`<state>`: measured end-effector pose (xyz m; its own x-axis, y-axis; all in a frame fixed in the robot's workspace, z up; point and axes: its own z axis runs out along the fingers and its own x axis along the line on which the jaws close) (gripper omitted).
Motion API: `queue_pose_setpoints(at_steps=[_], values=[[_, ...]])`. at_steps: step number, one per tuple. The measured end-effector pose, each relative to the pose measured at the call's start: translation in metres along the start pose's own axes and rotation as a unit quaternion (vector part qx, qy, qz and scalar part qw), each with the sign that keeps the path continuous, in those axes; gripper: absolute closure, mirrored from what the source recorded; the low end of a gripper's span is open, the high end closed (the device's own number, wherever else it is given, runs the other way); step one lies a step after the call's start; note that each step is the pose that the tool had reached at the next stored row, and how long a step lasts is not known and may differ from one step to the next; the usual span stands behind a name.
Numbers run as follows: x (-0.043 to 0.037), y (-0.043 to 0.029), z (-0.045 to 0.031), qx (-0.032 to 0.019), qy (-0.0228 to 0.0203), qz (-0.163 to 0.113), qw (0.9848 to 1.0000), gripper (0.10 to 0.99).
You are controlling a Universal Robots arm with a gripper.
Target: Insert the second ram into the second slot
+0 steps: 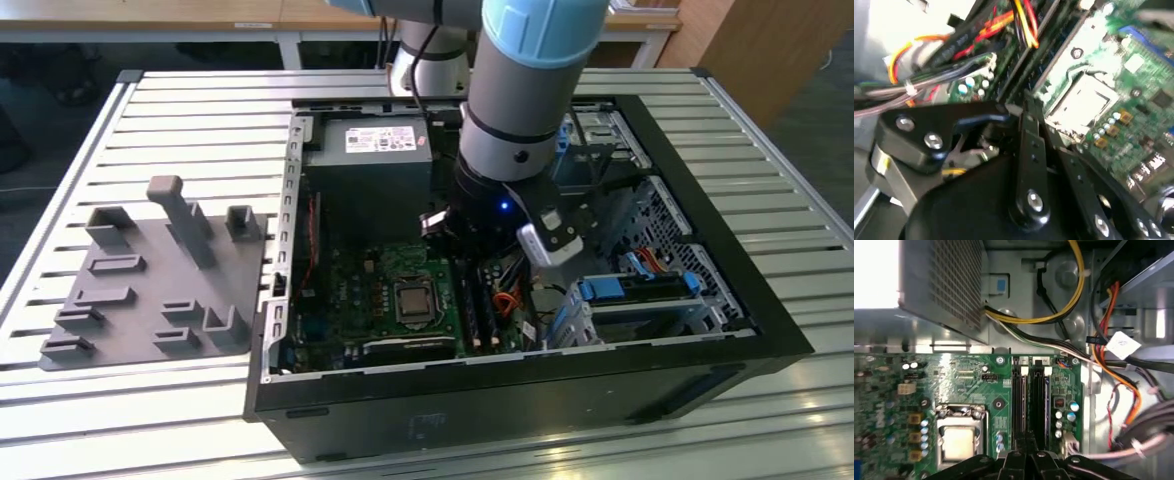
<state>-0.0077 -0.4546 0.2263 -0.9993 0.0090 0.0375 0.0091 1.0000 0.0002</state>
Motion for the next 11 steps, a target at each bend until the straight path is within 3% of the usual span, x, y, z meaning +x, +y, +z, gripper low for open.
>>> queue_pose_setpoints(at_steps=[3,8,11], values=[[0.0006,-0.0002,-0.0129,0.0001,0.0002,0.000,1.0000,0.980],[0.0011,-0.0003,-0.0258,-0.0005,0.0003,-0.001,1.0000,0.980],[0.0012,-0.0002,-0.0293,-0.0007,0.0003,-0.002,1.0000,0.980]])
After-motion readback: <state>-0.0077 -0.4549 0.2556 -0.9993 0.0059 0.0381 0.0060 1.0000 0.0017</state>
